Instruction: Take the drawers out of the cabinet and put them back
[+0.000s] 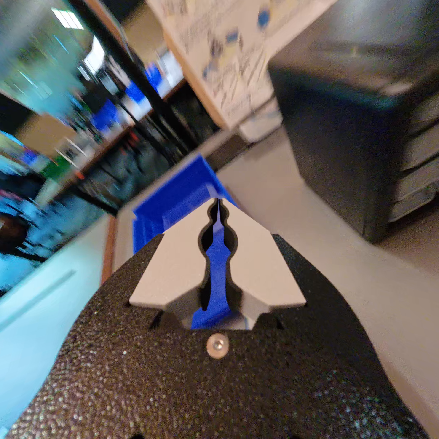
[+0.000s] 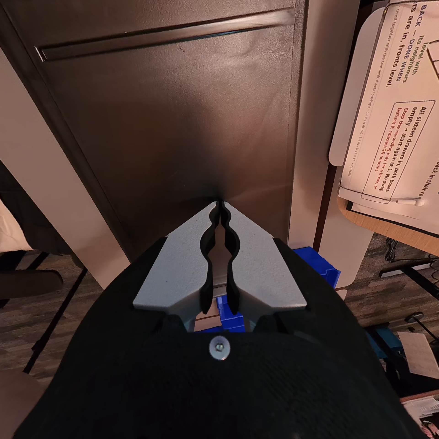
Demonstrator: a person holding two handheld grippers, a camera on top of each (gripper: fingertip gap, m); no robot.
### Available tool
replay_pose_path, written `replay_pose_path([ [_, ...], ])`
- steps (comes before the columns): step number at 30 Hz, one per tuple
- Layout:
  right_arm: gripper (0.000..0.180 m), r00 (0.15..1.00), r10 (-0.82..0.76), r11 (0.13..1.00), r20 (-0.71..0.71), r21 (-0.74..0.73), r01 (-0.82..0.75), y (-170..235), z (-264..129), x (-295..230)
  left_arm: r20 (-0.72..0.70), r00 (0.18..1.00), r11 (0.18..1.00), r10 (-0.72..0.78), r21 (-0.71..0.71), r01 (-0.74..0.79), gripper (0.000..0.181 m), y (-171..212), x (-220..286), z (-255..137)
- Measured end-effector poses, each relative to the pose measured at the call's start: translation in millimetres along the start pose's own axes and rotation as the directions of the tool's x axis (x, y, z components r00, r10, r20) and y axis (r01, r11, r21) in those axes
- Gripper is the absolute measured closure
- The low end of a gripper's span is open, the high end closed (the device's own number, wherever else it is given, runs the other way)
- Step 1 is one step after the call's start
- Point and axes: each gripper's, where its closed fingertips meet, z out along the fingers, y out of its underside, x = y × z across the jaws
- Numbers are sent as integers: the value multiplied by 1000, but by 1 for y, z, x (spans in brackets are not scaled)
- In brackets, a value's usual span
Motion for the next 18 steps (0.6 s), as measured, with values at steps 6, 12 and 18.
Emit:
replay_pose_path([
  [6,180,1000,29,1000,-5,10,-29,0,0,0,-257,887,825,-384,-527,204,152,80,-24,92],
  [12,180,998,60,998,19,27,-61,0,0,0,-205,812,628,-546,-742,235,140,110,-22,162],
  [18,180,999,45,999,0,-23,-45,1,0,0,-207,778,559,-593,-801,213,144,120,-4,195],
])
